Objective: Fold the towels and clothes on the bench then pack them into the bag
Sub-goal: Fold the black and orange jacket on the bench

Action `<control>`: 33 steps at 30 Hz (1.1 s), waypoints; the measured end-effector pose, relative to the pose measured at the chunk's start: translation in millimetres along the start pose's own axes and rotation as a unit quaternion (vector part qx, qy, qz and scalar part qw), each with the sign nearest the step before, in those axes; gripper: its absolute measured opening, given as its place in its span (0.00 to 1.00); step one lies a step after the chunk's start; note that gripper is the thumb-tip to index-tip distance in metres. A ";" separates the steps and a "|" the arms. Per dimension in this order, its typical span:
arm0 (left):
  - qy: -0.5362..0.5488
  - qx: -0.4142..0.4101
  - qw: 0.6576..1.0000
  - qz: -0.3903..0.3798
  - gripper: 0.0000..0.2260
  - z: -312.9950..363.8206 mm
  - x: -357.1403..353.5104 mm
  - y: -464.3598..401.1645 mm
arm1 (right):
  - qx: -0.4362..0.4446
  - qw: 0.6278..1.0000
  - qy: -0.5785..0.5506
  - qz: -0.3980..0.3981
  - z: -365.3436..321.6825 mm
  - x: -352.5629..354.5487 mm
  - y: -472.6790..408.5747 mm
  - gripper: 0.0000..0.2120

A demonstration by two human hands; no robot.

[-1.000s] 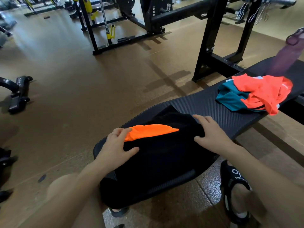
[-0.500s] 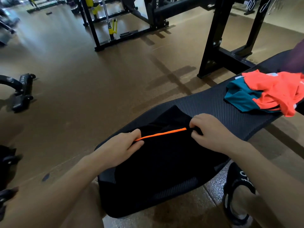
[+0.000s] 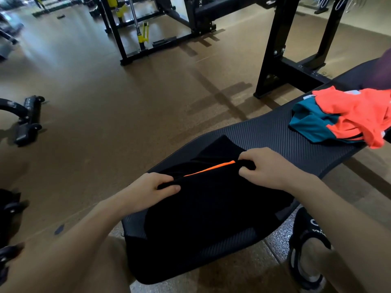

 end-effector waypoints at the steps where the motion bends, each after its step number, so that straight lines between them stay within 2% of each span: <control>1: 0.005 0.011 1.000 0.006 0.10 -3.1 -0.7 -1.2 | -0.017 0.999 -0.013 -0.024 3.1 -0.9 -1.7 0.10; 4: 0.018 0.034 0.999 0.038 0.10 -12.5 -2.9 -5.6 | -0.047 0.997 0.000 -0.057 12.4 -7.6 -9.5 0.18; 7: 0.034 0.030 0.997 0.069 0.08 -16.7 -2.7 -9.8 | -0.029 0.994 0.103 -0.014 14.5 -9.6 -20.9 0.21; 10: 0.028 0.044 0.996 0.073 0.08 -26.7 -1.6 -14.0 | -0.021 0.984 0.175 0.029 14.6 -6.0 -30.0 0.18; 14: -0.083 0.051 0.993 0.062 0.06 -36.0 -7.1 -14.9 | -0.089 0.994 0.064 -0.028 26.0 -12.3 -32.6 0.18; 19: 0.006 0.061 0.993 0.097 0.06 -37.7 -6.5 -4.2 | -0.105 0.991 0.053 -0.062 32.9 -9.4 -30.8 0.19; 22: 0.026 0.033 0.994 0.102 0.06 -32.7 -4.3 2.3 | -0.107 0.990 0.026 -0.092 32.2 -3.6 -24.5 0.13; 24: 0.047 0.023 0.990 0.131 0.08 -29.8 -0.3 5.1 | -0.094 0.992 -0.006 -0.078 28.0 2.2 -19.4 0.10; 27: 0.062 0.042 0.983 0.166 0.08 -31.9 5.0 7.9 | -0.076 0.995 -0.063 0.008 21.3 12.4 -17.0 0.09; 29: 0.048 0.076 0.989 0.119 0.04 -37.7 0.2 8.2 | -0.093 0.993 -0.071 0.022 23.9 8.7 -19.2 0.09; 30: 0.036 0.091 0.992 0.078 0.05 -40.4 -4.9 8.8 | -0.112 0.992 -0.057 -0.005 27.2 2.1 -20.4 0.11; 31: 0.029 0.098 0.994 0.047 0.07 -42.4 -9.4 9.6 | -0.135 0.989 -0.039 -0.043 31.8 -5.8 -21.3 0.16; 33: 0.042 0.099 0.994 0.032 0.10 -42.3 -11.0 13.4 | -0.176 0.979 -0.033 -0.095 38.4 -13.3 -19.5 0.27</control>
Point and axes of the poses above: each hand's wrist, its own y-axis away from the middle knuckle, its own x-axis out of the back of the hand, z = x × y, the point moved 5 cm from there along -y, towards the middle knuckle, and after that the axes turned 8 degrees about -z, right-handed, at the moved point
